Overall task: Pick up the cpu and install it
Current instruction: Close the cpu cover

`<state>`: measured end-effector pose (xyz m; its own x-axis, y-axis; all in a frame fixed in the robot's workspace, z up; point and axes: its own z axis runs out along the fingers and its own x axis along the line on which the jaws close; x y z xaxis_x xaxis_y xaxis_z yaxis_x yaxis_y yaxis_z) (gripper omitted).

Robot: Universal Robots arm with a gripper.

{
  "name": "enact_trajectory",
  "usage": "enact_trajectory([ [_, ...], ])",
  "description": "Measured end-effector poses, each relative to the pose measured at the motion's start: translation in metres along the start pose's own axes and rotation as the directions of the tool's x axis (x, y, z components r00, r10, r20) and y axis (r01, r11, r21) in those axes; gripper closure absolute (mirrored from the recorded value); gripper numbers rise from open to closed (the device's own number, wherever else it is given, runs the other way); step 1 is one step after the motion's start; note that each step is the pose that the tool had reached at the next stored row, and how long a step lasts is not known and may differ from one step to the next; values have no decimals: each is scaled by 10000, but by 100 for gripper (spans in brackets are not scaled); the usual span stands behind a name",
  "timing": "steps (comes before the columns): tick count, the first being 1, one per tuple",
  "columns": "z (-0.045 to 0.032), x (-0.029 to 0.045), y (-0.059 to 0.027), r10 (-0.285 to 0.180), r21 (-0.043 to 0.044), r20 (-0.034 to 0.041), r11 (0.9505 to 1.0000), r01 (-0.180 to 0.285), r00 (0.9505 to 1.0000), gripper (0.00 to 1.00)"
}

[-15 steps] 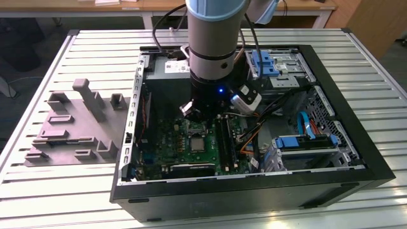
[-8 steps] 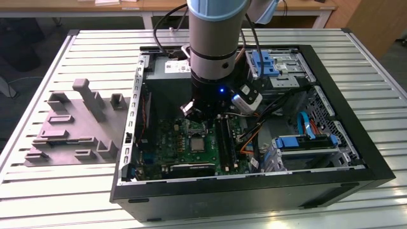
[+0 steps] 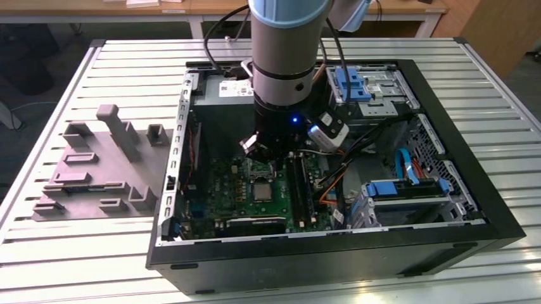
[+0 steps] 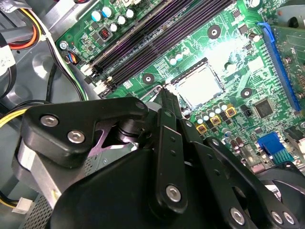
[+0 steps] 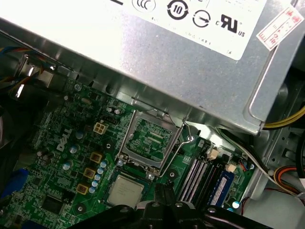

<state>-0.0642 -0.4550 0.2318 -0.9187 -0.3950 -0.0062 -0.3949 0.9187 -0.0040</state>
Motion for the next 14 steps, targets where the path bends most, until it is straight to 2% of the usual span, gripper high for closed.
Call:
enact_trajectory([
  [2, 0, 0, 0, -163, -1, 0, 9999, 163, 9999, 89],
  [6, 1, 0, 0, -869, -11, 6, 9962, 869, 9962, 89],
  [7, 1, -1, -1, -982, -62, 35, 9951, 982, 9952, 89],
  [11, 2, -3, -1, -1042, -674, 378, 9920, 1066, 9938, 89],
  [14, 1, -8, -4, -1025, -1151, 646, 9873, 1094, 9926, 89],
])
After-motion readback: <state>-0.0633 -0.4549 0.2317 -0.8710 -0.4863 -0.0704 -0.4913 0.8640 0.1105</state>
